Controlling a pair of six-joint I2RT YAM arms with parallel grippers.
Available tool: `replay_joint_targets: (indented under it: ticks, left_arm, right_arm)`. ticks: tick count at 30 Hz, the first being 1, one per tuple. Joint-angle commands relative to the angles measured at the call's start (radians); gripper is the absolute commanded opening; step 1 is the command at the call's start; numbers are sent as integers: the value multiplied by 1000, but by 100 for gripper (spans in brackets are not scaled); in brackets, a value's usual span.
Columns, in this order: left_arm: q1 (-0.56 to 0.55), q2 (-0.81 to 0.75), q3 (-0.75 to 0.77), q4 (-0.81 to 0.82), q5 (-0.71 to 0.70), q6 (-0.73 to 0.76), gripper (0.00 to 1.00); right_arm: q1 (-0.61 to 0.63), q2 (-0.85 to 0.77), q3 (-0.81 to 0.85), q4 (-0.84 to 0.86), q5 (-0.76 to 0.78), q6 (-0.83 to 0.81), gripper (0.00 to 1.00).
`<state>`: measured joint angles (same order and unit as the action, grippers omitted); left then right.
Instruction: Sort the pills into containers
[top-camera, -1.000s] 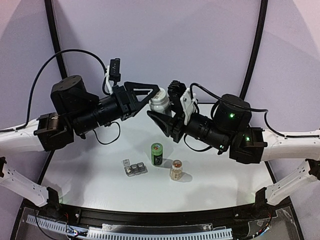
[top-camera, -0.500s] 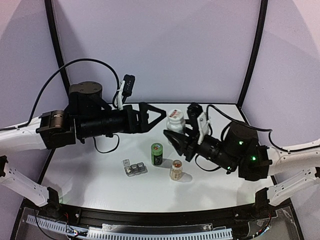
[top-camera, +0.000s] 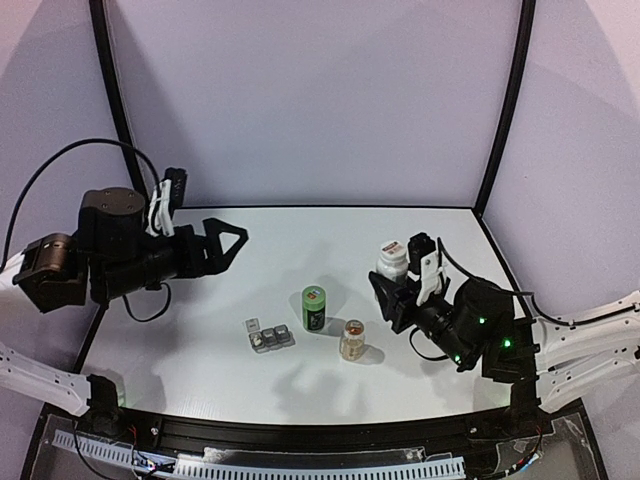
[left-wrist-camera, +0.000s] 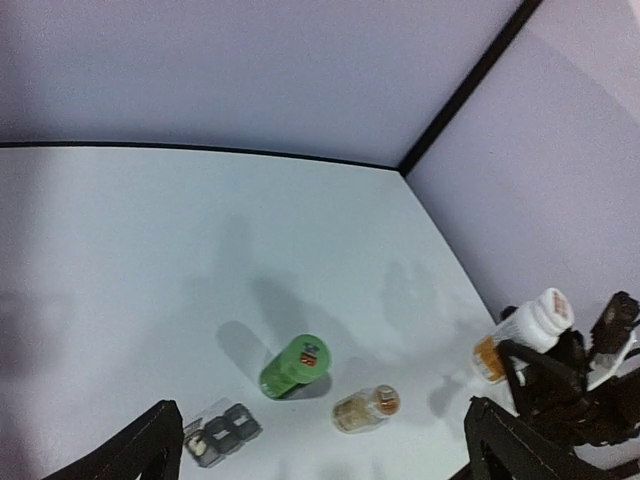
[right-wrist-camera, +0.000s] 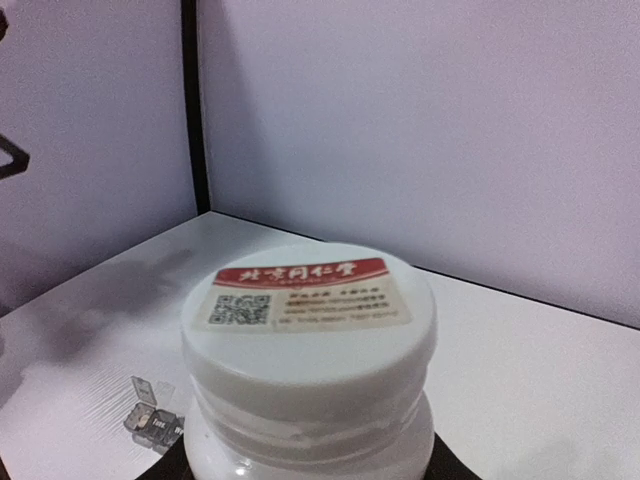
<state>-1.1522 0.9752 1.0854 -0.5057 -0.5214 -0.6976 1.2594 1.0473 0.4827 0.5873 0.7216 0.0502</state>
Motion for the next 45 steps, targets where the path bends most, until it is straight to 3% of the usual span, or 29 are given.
replay_joint_targets:
  ticks: [1,6,10,15,20,35,40,45]
  left_arm:
    - [2,-37,-52,-150,-185,-84,100]
    - [1,-47,-63,-211,-268,-124,100]
    - [4,-39,-63,-239,-313,-158,100]
    - [51,-45,-80,-237,-269,-175,100]
    - [102,-54,-110,-223,-217,-195,100]
    - [149,-67,-128,-249,-193,-203,100]
    - [156,-63,-127,-248,-190,-198,100]
    - [165,-60,-126,-243,-187,-189,100]
  right_arm:
    - [-86,-58,-84,92,60,91,0]
    - [-178,-155,-174,45,78,176,0]
    - [-242,-144,-221,28,75,250,0]
    - [-265,-6,-211,37,40,321,1]
    - [-288,182,-238,189,19,405,1]
    - [-319,495,-241,391,-16,506,5]
    - [-321,605,-256,498,-26,543,9]
    - [-321,662,-268,579,-45,545,24]
